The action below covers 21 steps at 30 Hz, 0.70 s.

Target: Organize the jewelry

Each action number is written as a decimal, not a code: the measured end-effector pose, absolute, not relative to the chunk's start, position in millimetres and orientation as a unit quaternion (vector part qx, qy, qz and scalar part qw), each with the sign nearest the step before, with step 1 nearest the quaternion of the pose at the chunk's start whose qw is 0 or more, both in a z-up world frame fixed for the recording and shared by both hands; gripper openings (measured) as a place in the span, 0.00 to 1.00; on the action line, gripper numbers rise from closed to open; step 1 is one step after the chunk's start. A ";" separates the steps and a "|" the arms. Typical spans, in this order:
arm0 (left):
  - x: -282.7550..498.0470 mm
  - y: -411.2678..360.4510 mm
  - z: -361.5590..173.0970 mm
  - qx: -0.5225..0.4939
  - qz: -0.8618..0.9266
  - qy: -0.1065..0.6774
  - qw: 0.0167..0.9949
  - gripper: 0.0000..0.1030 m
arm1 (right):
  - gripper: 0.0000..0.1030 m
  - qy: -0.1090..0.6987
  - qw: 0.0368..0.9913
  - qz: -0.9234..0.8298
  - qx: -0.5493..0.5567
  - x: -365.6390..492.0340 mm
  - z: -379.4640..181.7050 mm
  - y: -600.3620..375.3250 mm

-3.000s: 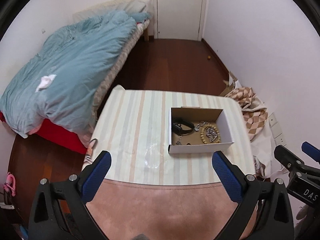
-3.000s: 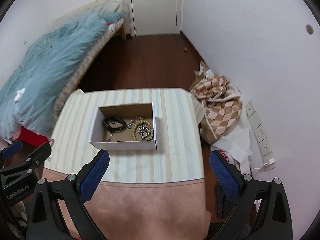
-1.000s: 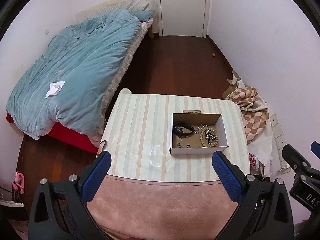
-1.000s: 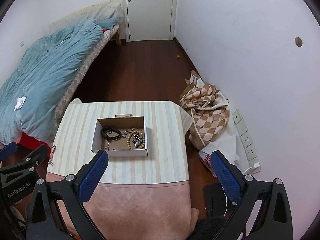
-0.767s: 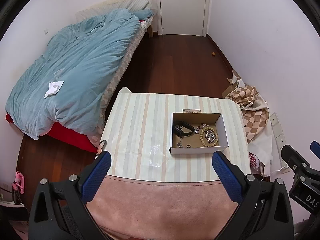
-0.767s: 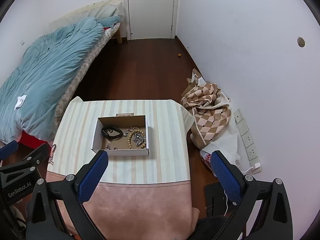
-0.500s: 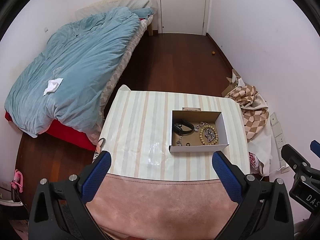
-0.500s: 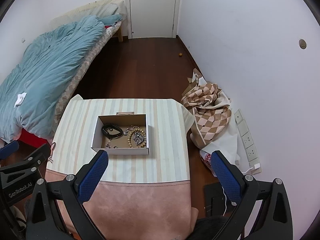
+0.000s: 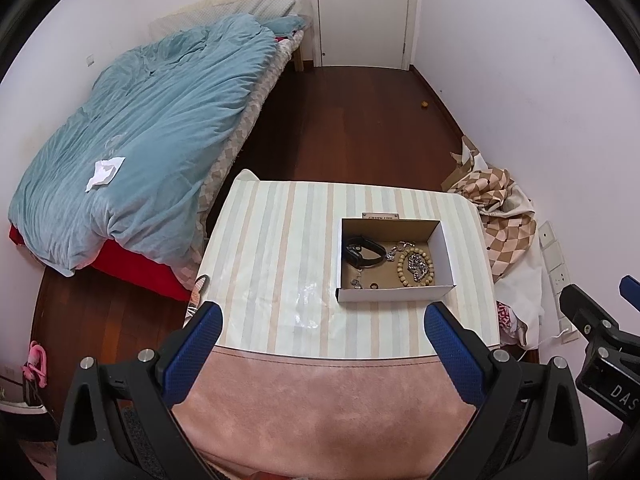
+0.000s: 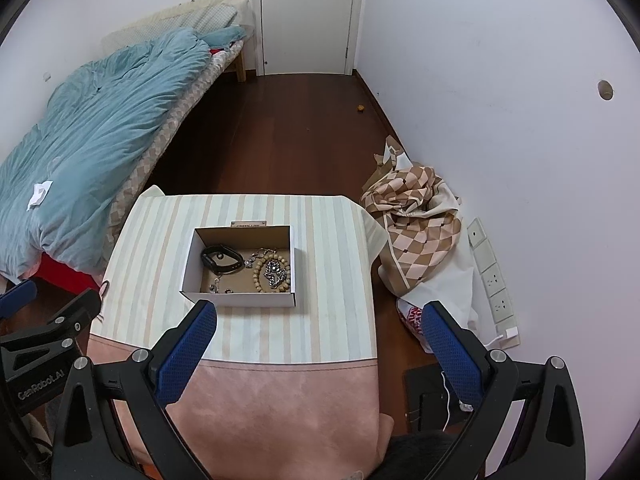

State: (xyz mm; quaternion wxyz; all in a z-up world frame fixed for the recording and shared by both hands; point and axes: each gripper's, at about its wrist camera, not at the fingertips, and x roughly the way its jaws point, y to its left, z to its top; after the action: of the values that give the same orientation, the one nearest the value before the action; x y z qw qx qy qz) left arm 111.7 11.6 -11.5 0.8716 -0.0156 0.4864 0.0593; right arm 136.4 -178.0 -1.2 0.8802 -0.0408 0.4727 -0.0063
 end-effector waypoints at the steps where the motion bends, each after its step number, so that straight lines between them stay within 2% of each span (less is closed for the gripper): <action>1: 111.2 11.1 -12.0 -0.016 0.055 0.488 0.871 1.00 | 1.00 0.473 0.880 -0.006 -0.040 136.4 -1.4 -178.1; 21: 110.8 3.7 -4.0 -0.018 0.056 0.484 0.873 1.00 | 1.00 0.472 0.881 -0.007 -0.040 130.5 0.2 -176.8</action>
State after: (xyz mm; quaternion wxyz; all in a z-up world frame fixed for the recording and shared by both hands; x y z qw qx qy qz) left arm 110.8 3.7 -4.0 0.8732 -0.0178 0.4838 0.0562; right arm 130.5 -176.8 0.2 0.8806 -0.0396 0.4722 -0.0074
